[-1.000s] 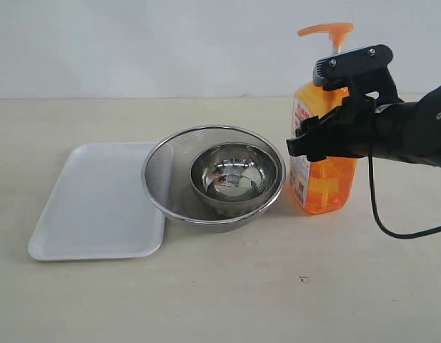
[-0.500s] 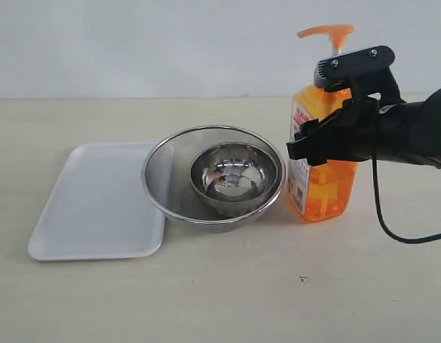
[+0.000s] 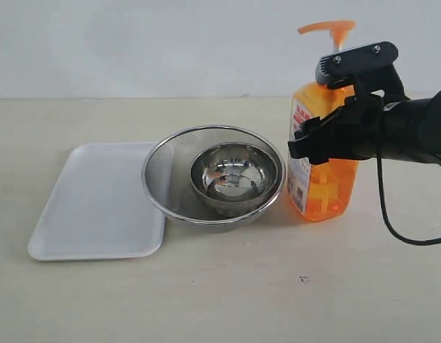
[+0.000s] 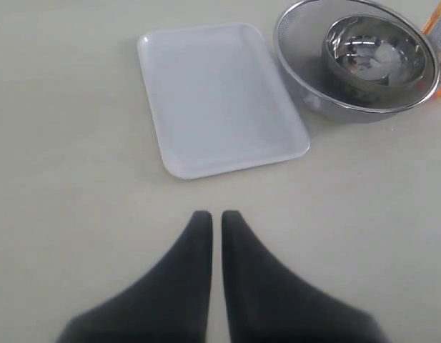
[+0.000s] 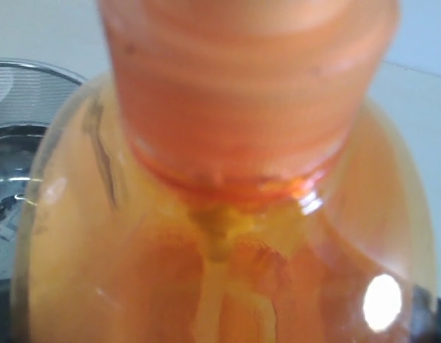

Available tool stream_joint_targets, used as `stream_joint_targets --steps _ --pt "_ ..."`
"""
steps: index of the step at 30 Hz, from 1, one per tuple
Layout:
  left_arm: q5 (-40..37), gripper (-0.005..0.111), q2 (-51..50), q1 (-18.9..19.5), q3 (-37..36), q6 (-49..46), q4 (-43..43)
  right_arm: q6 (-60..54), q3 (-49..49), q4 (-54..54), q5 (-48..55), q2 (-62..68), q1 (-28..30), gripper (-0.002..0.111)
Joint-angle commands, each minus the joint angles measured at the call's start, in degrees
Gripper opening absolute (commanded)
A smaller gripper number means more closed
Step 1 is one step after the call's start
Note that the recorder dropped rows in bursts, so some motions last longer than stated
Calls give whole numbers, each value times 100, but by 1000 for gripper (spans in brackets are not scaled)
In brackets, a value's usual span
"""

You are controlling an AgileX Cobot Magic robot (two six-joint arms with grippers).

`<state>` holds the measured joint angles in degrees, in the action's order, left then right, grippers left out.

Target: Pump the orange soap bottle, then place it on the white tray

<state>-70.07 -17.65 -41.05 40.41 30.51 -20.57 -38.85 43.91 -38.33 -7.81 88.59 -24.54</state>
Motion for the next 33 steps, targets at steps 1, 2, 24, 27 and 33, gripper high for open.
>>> stream_joint_targets --steps 1,2,24,27,33 --pt "10 5 112 -15 -85 86 81 -172 154 42 -329 -216 -5 0" --pt "10 5 110 -15 -113 86 92 -172 187 42 -329 -216 -5 0" --pt "10 5 124 -15 -301 123 189 -1267 811 -617 -59 -216 87 0" --pt "10 5 124 -15 -301 123 189 -1611 811 -905 -49 -216 228 0" --pt "10 5 124 -15 -303 123 177 -1677 811 -917 20 -216 347 0"
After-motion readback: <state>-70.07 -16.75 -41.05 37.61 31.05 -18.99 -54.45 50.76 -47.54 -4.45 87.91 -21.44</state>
